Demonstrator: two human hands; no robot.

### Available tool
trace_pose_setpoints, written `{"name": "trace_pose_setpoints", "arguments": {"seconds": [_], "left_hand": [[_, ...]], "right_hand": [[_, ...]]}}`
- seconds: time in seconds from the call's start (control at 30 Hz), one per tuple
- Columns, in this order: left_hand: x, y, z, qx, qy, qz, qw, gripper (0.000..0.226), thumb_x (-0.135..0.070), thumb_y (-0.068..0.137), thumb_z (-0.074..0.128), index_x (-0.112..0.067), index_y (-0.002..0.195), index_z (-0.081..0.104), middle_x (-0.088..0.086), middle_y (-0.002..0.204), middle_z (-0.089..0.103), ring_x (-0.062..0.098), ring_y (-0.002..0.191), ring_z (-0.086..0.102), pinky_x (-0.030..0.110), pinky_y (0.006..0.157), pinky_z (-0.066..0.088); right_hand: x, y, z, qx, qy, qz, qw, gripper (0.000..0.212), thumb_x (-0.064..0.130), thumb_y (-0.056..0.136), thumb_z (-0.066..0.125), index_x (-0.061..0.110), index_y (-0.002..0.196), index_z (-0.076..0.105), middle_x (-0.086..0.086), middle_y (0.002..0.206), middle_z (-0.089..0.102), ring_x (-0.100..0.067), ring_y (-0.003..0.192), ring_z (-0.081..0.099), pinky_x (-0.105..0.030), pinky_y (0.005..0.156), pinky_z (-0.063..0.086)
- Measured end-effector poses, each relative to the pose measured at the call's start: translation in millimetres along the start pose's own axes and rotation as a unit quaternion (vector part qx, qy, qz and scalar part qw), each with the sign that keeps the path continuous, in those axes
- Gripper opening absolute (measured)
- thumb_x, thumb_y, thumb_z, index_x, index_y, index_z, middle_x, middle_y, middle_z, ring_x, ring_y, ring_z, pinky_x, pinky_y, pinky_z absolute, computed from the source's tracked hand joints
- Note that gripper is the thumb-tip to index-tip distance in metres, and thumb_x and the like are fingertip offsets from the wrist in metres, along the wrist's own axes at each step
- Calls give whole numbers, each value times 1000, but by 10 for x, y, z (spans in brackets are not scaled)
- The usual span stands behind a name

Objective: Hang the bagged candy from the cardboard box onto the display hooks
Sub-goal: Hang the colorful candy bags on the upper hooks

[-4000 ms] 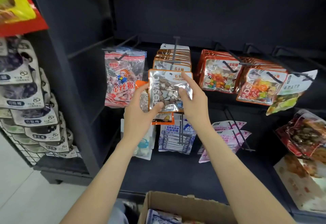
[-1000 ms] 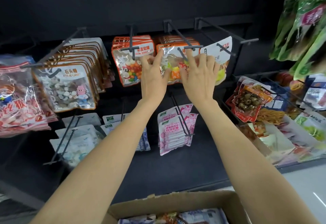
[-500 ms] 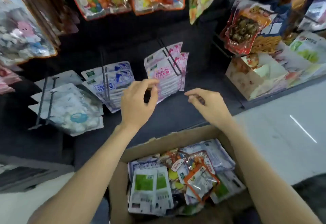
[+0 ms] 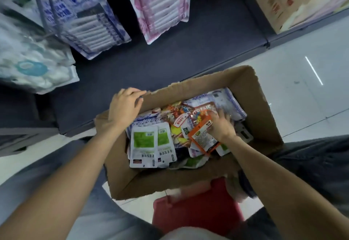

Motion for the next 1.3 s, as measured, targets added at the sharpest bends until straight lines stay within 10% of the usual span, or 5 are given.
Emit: {"name": "trace_pose_setpoints", "arguments": {"seconds": [0.23, 0.4, 0.7, 1.1, 1.3], "left_hand": [[78, -123, 179, -5, -7, -29, 1000, 34, -13, 92, 56, -15, 125, 62, 6, 117, 62, 31, 105, 55, 46, 91, 41], [81, -151, 239, -18, -21, -54, 998, 40, -5, 87, 57, -12, 126, 60, 7, 117, 59, 31, 104, 52, 44, 93, 42], [103, -255, 296, -80, -38, -75, 993, 44, -2, 83, 57, -14, 125, 60, 5, 114, 58, 28, 103, 52, 43, 89, 44], [63, -264, 340, 6, -10, -58, 998, 40, -10, 86, 59, -15, 125, 62, 2, 133, 51, 26, 117, 48, 46, 101, 40], [83, -236, 325, -1, -15, -74, 997, 37, -11, 85, 60, -15, 121, 63, 2, 133, 49, 25, 118, 46, 44, 99, 42]], "right_hand": [[-225, 227, 254, 22, 146, 160, 976, 97, 31, 81, 74, 21, 150, 7, -20, 154, 15, -42, 137, 29, -50, 97, 43], [-268, 256, 333, -27, 264, 215, 940, 47, 29, 78, 77, 13, 116, 55, -8, 110, 67, -26, 96, 65, -31, 74, 51], [216, -151, -463, -115, 262, -21, 958, 25, 24, 85, 70, 7, 68, 61, -7, 68, 60, -21, 64, 54, -33, 60, 40], [809, 967, 409, 16, 234, 116, 965, 47, 42, 83, 68, 10, 115, 53, -13, 120, 58, -30, 104, 60, -25, 66, 41], [837, 879, 439, -10, 279, 135, 951, 49, 30, 86, 70, 8, 122, 47, -8, 109, 61, -22, 102, 61, -26, 71, 44]]}}
Point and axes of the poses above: each hand's wrist, its own y-axis towards the middle knuckle, its own z-axis out of the palm, x = y × z, the point moved 8 cm from there along y, towards the middle knuckle
